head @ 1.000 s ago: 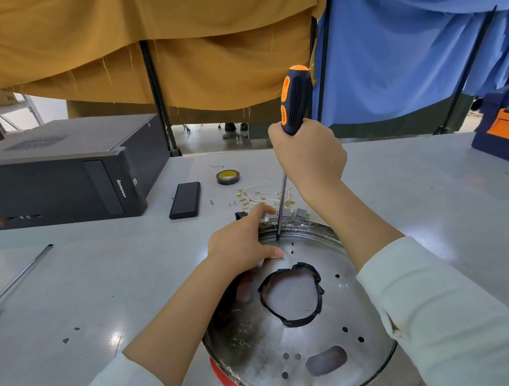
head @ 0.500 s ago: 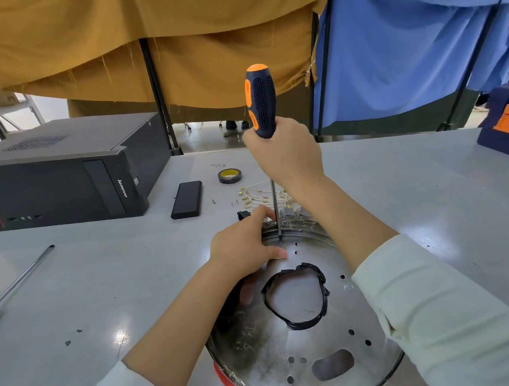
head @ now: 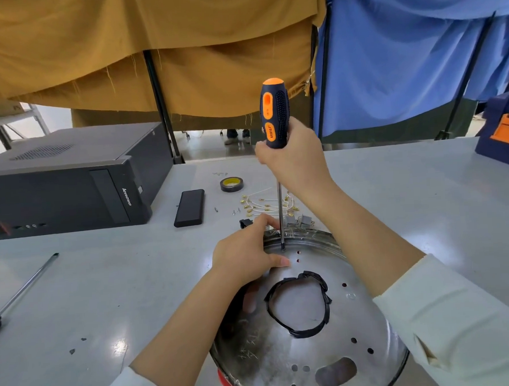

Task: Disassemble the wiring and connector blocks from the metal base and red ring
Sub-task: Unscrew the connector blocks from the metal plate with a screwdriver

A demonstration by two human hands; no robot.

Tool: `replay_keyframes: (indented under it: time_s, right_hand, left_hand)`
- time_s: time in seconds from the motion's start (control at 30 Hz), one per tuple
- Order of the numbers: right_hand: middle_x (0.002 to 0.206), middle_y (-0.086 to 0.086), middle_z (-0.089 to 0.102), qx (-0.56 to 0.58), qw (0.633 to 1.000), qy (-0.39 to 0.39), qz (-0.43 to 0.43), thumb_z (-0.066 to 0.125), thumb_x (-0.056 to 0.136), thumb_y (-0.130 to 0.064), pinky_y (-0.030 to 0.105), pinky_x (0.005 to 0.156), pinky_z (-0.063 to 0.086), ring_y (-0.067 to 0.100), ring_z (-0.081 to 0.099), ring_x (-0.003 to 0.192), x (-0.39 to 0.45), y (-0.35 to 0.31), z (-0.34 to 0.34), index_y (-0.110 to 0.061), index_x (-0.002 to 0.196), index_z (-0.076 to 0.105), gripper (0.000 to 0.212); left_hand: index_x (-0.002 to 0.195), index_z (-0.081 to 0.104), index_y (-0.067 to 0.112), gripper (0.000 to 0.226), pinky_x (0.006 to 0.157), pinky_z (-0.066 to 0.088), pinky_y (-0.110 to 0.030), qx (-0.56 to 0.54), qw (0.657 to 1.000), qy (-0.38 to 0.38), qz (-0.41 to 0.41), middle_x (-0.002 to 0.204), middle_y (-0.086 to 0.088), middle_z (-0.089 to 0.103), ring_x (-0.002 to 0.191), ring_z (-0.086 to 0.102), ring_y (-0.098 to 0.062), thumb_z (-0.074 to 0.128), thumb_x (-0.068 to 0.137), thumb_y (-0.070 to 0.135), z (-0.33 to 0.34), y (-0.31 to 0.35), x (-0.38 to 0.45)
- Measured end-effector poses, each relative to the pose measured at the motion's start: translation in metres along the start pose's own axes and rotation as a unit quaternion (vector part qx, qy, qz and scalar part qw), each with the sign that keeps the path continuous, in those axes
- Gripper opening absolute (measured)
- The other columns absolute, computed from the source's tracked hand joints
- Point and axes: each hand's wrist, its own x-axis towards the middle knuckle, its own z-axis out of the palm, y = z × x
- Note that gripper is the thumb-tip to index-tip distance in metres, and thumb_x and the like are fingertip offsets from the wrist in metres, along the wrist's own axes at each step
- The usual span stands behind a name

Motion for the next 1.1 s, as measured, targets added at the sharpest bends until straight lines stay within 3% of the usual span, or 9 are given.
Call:
replay_keyframes:
  time_s: [0.1, 0.27, 0.43, 0.5, 0.63, 0.77, 0.9, 1.0, 1.1]
  right_hand:
    - [0.069, 0.007, 0.055, 0.156, 0.985, -0.008, 0.075, 0.066, 0.084, -0.014, 0.027, 0.055, 0.051, 0.015, 0.055, 0.054, 0.005, -0.008, 0.001, -0.010, 0.085, 0.054, 0.013]
    - [0.051, -0.004, 0.035, 0.263, 0.960, -0.021, 0.092, 0.061, 0.088, -0.011, 0.016, 0.037, 0.029, 0.007, 0.031, 0.040, 0.001, -0.004, 0.005, -0.018, 0.063, 0.039, 0.034]
    - [0.044, -0.007, 0.027, 0.336, 0.914, -0.200, 0.106, 0.051, 0.088, -0.001, 0.013, 0.037, 0.020, 0.009, 0.019, 0.037, 0.002, -0.004, -0.002, -0.019, 0.057, 0.031, 0.041]
    - [0.044, -0.008, 0.027, 0.339, 0.908, -0.217, 0.111, 0.050, 0.089, 0.000, 0.013, 0.037, 0.020, 0.008, 0.018, 0.037, 0.001, -0.005, -0.002, -0.019, 0.057, 0.031, 0.042]
    - [0.044, -0.004, 0.034, 0.277, 0.946, -0.146, 0.085, 0.056, 0.089, -0.005, 0.019, 0.040, 0.030, 0.012, 0.028, 0.038, -0.004, -0.007, -0.004, -0.015, 0.060, 0.038, 0.036]
    - [0.064, 0.009, 0.052, 0.179, 0.982, -0.041, 0.042, 0.070, 0.084, -0.020, 0.022, 0.045, 0.046, 0.014, 0.049, 0.047, 0.001, -0.017, -0.010, -0.004, 0.088, 0.055, 0.022]
    - [0.055, 0.001, 0.040, 0.217, 0.974, -0.004, 0.061, 0.064, 0.085, -0.011, 0.020, 0.040, 0.036, 0.012, 0.037, 0.045, 0.004, -0.021, -0.005, -0.015, 0.069, 0.047, 0.024]
    - [0.051, -0.005, 0.030, 0.353, 0.924, -0.120, 0.090, 0.053, 0.083, 0.002, 0.017, 0.038, 0.025, 0.010, 0.024, 0.042, 0.008, -0.013, -0.010, -0.019, 0.062, 0.036, 0.034]
    - [0.049, -0.006, 0.031, 0.406, 0.873, -0.256, 0.094, 0.053, 0.080, -0.006, 0.014, 0.039, 0.021, 0.008, 0.022, 0.039, 0.013, -0.009, -0.019, -0.020, 0.059, 0.035, 0.031]
  left_hand:
    - [0.106, 0.031, 0.050, 0.054, 0.061, 0.038, -0.026, 0.003, 1.000, 0.002, 0.003, 0.098, 0.013, 0.066, 0.081, 0.056, -0.005, 0.070, 0.068, 0.058, 0.001, -0.001, 0.000]
    - [0.095, 0.025, 0.055, 0.052, 0.054, 0.031, -0.021, 0.001, 1.000, 0.002, 0.002, 0.088, 0.011, 0.068, 0.063, 0.044, 0.009, 0.069, 0.067, 0.058, 0.003, -0.002, 0.000]
    - [0.103, 0.027, 0.052, 0.056, 0.056, 0.033, -0.019, -0.002, 1.000, 0.004, 0.002, 0.096, 0.011, 0.068, 0.072, 0.049, -0.003, 0.070, 0.067, 0.057, 0.003, -0.003, 0.001]
    - [0.104, 0.028, 0.051, 0.056, 0.057, 0.033, -0.018, 0.001, 1.000, 0.005, 0.003, 0.098, 0.011, 0.068, 0.075, 0.048, -0.004, 0.070, 0.067, 0.058, 0.003, -0.003, 0.001]
    - [0.102, 0.026, 0.053, 0.056, 0.056, 0.033, -0.018, 0.003, 1.000, 0.002, 0.006, 0.099, 0.010, 0.069, 0.068, 0.046, 0.003, 0.069, 0.067, 0.058, 0.003, -0.003, 0.001]
    - [0.092, 0.022, 0.058, 0.053, 0.053, 0.031, -0.021, 0.005, 1.000, 0.003, 0.010, 0.088, 0.012, 0.068, 0.062, 0.044, 0.011, 0.069, 0.067, 0.059, 0.002, -0.003, 0.000]
    - [0.090, 0.021, 0.059, 0.054, 0.051, 0.029, -0.021, 0.006, 1.000, 0.005, 0.009, 0.073, 0.013, 0.064, 0.056, 0.045, 0.012, 0.069, 0.067, 0.059, 0.002, -0.002, -0.002]
    - [0.089, 0.022, 0.059, 0.052, 0.050, 0.027, -0.022, 0.009, 1.000, 0.011, 0.006, 0.061, 0.013, 0.058, 0.052, 0.045, 0.011, 0.069, 0.066, 0.059, 0.002, -0.002, -0.001]
    - [0.092, 0.024, 0.057, 0.052, 0.050, 0.027, -0.022, 0.011, 1.000, 0.012, 0.007, 0.060, 0.013, 0.058, 0.052, 0.045, 0.011, 0.069, 0.066, 0.059, 0.003, -0.002, -0.002]
